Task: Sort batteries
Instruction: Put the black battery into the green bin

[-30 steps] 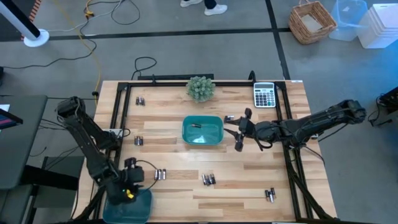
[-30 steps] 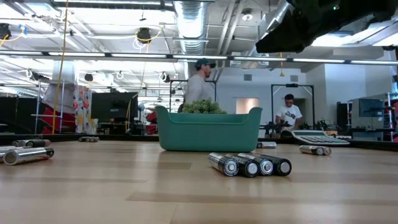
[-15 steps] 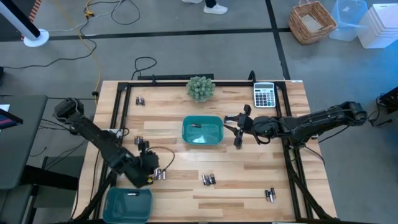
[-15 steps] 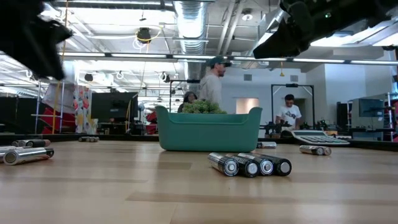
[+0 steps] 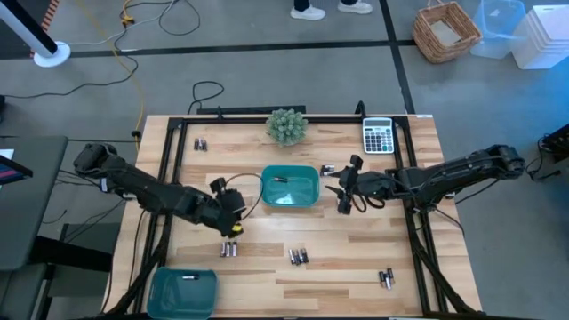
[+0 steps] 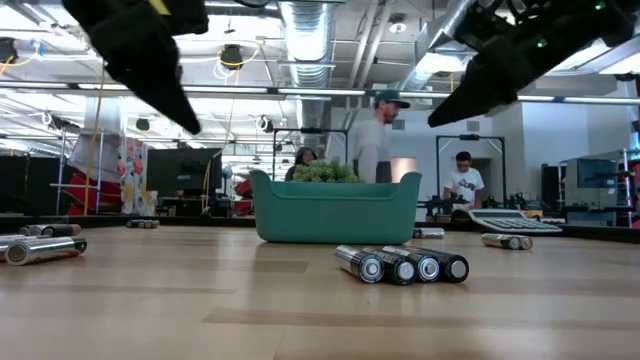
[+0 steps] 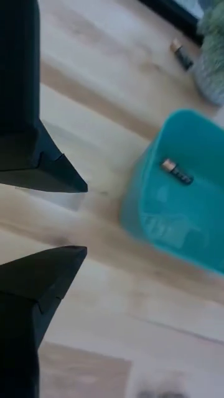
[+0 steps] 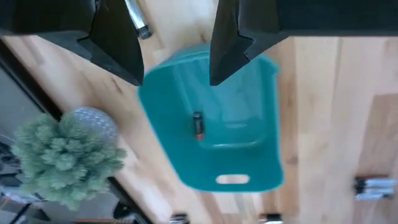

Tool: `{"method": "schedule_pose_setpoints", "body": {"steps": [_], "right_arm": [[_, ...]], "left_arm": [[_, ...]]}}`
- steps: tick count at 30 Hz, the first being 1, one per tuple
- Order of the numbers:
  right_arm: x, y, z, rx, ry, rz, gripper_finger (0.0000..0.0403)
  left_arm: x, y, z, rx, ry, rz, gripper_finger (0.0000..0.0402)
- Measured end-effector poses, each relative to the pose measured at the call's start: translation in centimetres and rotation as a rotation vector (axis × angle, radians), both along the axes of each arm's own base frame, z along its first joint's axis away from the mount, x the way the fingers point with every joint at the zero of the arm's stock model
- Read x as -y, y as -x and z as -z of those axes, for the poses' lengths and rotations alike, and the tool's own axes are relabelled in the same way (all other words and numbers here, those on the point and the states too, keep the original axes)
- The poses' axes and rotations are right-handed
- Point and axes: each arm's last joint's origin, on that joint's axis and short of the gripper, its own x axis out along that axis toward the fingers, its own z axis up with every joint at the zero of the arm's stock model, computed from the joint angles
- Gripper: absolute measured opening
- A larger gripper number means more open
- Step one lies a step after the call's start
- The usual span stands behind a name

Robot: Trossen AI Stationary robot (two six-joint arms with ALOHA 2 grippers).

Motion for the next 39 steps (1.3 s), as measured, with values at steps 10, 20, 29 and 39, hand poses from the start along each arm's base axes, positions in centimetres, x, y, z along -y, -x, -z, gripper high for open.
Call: {"method": "schedule_pose_setpoints", "body": {"steps": [10, 20, 29, 39], "right_arm": [[-2.4, 0.7, 0.6, -0.034, -0.118, -0.056, 0.0198], [-4.8, 1.6, 3.6, -0.166, -0.182, 0.003, 0.0211], [-3.6, 1.6, 6.8, -0.314, -0.163, 0.179, 0.0208], [-2.7, 3.1, 9.2, -0.209, -0.252, 0.288, 0.0208]], "left_arm": [[-1.5, -1.6, -0.8, 0.110, -0.057, -0.021, 0.0143], [-1.9, -2.0, 0.5, 0.216, -0.070, -0.030, 0.0143], [-1.9, -1.8, 1.5, 0.260, -0.066, -0.024, 0.0143], [-1.9, -1.8, 1.5, 0.245, -0.098, 0.001, 0.0143]]}}
